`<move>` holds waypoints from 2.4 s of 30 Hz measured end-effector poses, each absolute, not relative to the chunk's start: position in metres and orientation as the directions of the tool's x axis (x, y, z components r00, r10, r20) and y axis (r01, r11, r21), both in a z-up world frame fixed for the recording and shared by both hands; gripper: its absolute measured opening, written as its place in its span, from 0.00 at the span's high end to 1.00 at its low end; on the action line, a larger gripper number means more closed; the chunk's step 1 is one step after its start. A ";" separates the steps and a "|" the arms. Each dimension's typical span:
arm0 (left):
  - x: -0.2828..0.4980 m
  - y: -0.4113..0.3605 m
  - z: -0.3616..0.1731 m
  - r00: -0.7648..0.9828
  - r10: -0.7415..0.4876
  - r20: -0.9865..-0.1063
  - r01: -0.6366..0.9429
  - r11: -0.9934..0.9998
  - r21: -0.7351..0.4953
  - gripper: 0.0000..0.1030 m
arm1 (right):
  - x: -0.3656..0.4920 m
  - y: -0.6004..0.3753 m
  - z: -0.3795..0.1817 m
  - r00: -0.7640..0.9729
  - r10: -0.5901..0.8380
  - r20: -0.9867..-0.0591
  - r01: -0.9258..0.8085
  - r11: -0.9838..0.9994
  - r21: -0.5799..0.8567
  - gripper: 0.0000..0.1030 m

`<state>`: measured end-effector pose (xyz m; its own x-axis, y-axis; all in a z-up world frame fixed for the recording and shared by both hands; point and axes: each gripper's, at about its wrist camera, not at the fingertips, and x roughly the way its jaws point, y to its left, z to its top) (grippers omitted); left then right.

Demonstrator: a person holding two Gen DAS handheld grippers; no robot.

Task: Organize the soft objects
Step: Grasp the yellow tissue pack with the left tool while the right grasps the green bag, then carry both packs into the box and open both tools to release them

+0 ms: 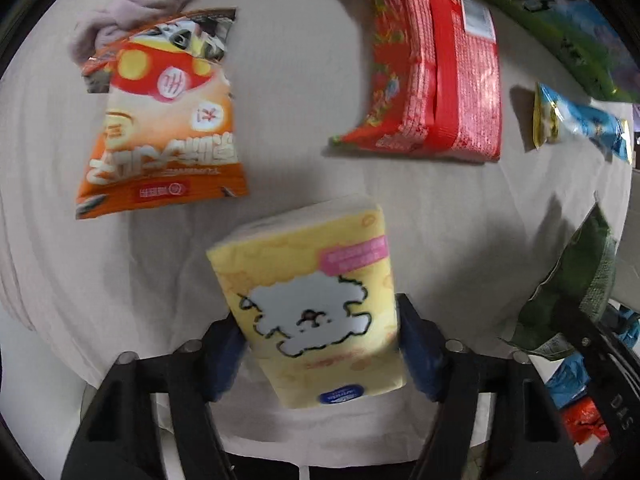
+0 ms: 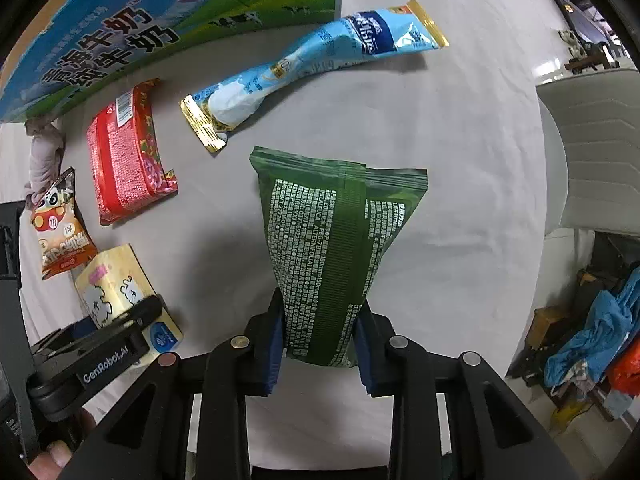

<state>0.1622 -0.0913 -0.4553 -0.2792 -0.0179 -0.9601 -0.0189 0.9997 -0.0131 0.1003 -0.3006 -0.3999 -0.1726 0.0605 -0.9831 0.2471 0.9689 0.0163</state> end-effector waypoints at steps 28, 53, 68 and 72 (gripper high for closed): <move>0.274 -0.132 -0.172 0.304 -0.129 -0.944 0.208 0.976 -0.067 0.37 | 0.199 -0.312 -0.163 0.260 0.126 -0.957 0.101 0.982 0.157 0.70; 0.470 -0.177 -0.328 -0.082 -0.169 -0.982 0.282 0.941 -0.186 0.37 | 0.410 -0.305 -0.355 -0.017 0.057 -0.998 0.095 0.994 0.055 0.70; 0.481 -0.188 -0.340 -0.132 -0.150 -0.980 0.262 0.948 -0.181 0.29 | 0.415 -0.286 -0.338 -0.059 0.025 -0.998 0.103 0.995 0.019 0.33; 0.474 -0.189 -0.333 -0.102 -0.112 -0.988 0.292 0.947 -0.137 0.20 | 0.404 -0.286 -0.329 -0.058 0.018 -0.998 0.114 0.993 0.012 0.33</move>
<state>0.4743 -0.1894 -0.3325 -0.1018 -0.1120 -0.9885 0.2916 0.9466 -0.1373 0.4037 -0.2855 -0.3294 -0.0578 0.0183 -0.9982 0.1144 0.9934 0.0116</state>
